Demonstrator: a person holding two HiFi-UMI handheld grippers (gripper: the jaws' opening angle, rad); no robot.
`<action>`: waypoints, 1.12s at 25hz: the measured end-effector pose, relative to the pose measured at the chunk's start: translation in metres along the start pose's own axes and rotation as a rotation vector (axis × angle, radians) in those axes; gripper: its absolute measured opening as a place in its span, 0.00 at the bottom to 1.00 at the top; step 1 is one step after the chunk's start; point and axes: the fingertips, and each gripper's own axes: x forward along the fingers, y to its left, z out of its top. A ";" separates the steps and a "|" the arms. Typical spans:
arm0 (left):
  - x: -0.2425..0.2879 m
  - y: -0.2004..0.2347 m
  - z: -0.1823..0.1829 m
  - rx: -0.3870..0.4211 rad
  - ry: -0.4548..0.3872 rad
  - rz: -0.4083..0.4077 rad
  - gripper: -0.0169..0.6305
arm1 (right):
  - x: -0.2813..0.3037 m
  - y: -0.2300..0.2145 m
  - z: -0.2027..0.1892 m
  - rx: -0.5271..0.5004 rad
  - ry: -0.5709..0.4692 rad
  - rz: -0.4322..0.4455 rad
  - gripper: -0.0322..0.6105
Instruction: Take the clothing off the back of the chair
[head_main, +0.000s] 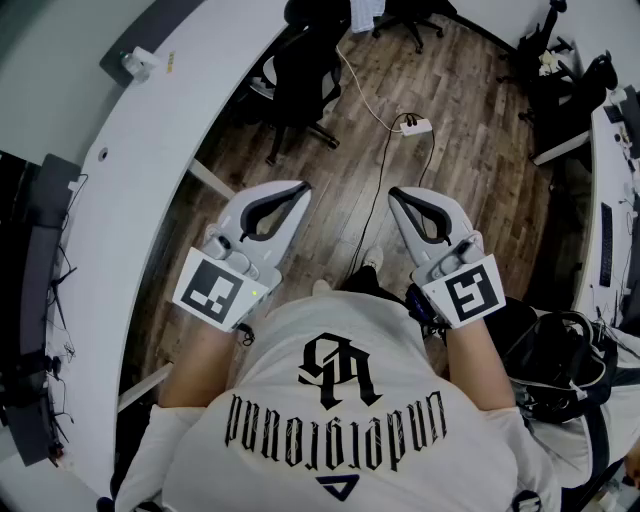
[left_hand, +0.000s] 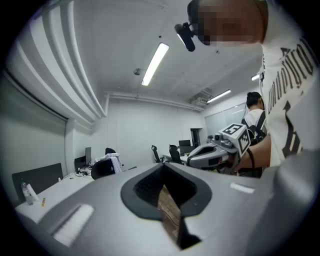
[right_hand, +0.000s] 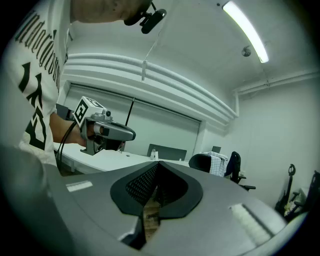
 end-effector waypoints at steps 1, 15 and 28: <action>0.000 0.000 0.001 0.001 -0.002 0.000 0.10 | 0.001 0.000 0.001 0.000 0.000 0.002 0.06; 0.038 0.016 -0.007 -0.011 0.006 0.008 0.10 | 0.018 -0.034 -0.016 0.036 -0.009 0.021 0.06; 0.159 0.027 -0.001 -0.014 0.018 0.030 0.10 | 0.015 -0.150 -0.046 0.041 -0.027 0.057 0.06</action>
